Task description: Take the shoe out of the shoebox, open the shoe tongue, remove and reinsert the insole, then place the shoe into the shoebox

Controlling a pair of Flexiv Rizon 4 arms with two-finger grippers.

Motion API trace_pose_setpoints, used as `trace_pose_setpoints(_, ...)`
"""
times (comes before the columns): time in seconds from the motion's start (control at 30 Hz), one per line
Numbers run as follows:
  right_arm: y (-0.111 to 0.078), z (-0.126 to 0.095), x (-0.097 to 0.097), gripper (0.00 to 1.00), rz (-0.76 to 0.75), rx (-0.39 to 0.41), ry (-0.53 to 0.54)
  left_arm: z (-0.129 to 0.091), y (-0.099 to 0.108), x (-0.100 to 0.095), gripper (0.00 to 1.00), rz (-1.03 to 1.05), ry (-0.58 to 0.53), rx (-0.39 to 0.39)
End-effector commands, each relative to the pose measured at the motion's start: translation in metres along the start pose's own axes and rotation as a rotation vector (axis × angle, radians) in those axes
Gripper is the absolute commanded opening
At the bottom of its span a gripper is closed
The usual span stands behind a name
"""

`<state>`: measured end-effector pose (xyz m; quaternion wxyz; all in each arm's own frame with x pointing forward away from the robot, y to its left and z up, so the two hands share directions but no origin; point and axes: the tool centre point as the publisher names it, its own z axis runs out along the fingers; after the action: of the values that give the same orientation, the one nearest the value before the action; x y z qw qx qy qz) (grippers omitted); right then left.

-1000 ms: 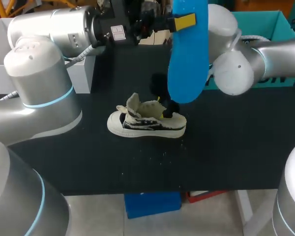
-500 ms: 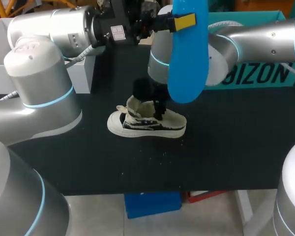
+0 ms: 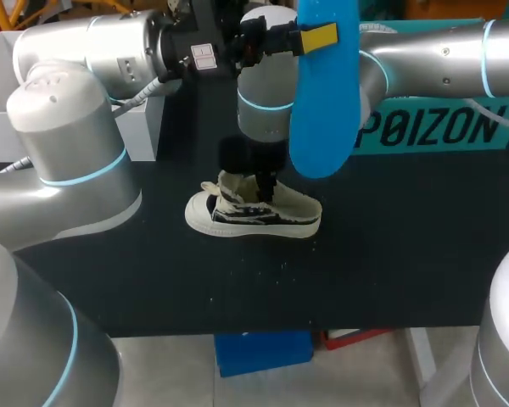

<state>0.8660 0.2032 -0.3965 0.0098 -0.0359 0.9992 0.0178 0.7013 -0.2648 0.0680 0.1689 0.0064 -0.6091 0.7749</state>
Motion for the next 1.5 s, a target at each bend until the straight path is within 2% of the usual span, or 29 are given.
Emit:
trace_pose_setpoints(0.03,0.001,0.003,-0.004,0.0,-0.002,-0.002,0.008,0.001,0.001,0.001,0.0,0.001,-0.004,0.0)
trace_pose_setpoints(0.63,0.001,0.003,-0.004,0.0,-0.002,-0.002,0.008,0.001,0.001,0.001,0.0,0.001,-0.004,0.0)
trace_pose_setpoints(0.73,-0.013,-0.044,-0.007,0.0,0.001,0.007,-0.045,0.001,0.001,0.001,0.0,0.001,-0.004,0.0)
trace_pose_setpoints(0.83,-0.031,-0.089,-0.015,0.0,0.087,0.044,-0.062,0.001,0.001,0.001,0.0,0.001,-0.004,0.0)
trace_pose_setpoints(0.9,-0.048,-0.112,-0.023,0.0,0.193,0.055,-0.076,0.001,0.001,0.001,0.0,0.001,-0.004,0.0)
trace_pose_setpoints(0.97,-0.057,-0.12,-0.029,0.0,0.311,0.052,-0.083,0.001,0.001,0.001,0.0,0.001,-0.004,0.0)
trace_pose_setpoints(1.03,-0.069,-0.124,-0.035,0.0,0.46,0.106,-0.097,0.001,0.001,0.001,0.0,0.001,-0.004,0.0)
trace_pose_setpoints(1.1,-0.076,-0.125,-0.037,0.0,0.591,0.122,-0.111,0.001,0.001,0.001,0.0,0.001,-0.004,0.0)
trace_pose_setpoints(1.23,-0.078,-0.126,-0.037,0.0,0.801,0.125,-0.154,0.001,0.001,0.001,0.0,0.001,-0.004,0.0)
trace_pose_setpoints(1.33,-0.075,-0.125,-0.036,0.0,1.014,0.113,-0.186,0.001,0.001,0.001,0.0,0.001,-0.004,0.0)
trace_pose_setpoints(1.5,-0.069,-0.125,-0.032,0.0,1.308,0.072,-0.241,0.001,0.001,0.001,0.0,0.001,-0.004,0.0)
